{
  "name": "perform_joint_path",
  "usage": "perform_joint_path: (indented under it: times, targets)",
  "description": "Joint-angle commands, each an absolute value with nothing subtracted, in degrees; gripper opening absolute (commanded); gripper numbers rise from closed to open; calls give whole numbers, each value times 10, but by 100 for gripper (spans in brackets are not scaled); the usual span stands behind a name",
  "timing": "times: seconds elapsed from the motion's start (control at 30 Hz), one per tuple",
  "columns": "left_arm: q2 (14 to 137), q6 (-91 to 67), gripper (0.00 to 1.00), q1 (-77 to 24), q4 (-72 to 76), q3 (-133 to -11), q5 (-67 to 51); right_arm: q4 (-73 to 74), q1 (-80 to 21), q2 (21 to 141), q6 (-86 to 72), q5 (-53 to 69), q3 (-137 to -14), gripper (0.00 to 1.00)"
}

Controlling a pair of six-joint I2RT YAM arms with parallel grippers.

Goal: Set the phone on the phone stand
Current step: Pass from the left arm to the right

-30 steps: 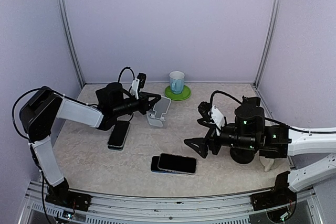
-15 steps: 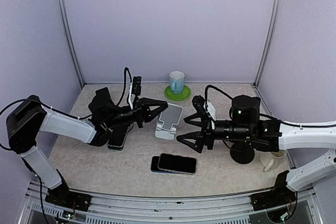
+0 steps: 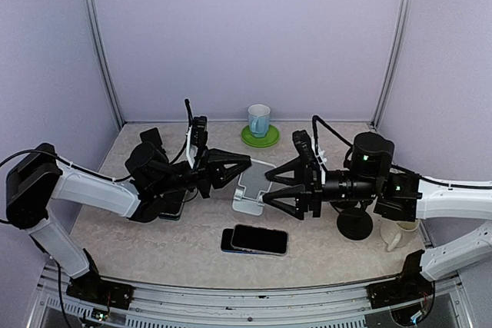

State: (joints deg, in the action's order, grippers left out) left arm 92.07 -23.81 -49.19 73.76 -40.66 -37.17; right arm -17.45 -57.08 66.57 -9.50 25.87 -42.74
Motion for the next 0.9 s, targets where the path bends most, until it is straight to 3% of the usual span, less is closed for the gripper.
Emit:
perform_joint_path:
  times: [0.0, 0.23, 0.5, 0.87]
  targets:
    - [889, -223, 0, -501, 772, -402, -371, -182, -565, 608, -111, 233, -411, 67]
    - [879, -216, 0, -502, 759, -406, -365, -141, -565, 577, -105, 161, -395, 66]
    - [875, -215, 0, -520, 763, -409, -372, -151, -565, 632, -104, 177, -405, 59]
    - [874, -203, 0, -527, 762, -402, -367, -188, -565, 663, -115, 263, -408, 31]
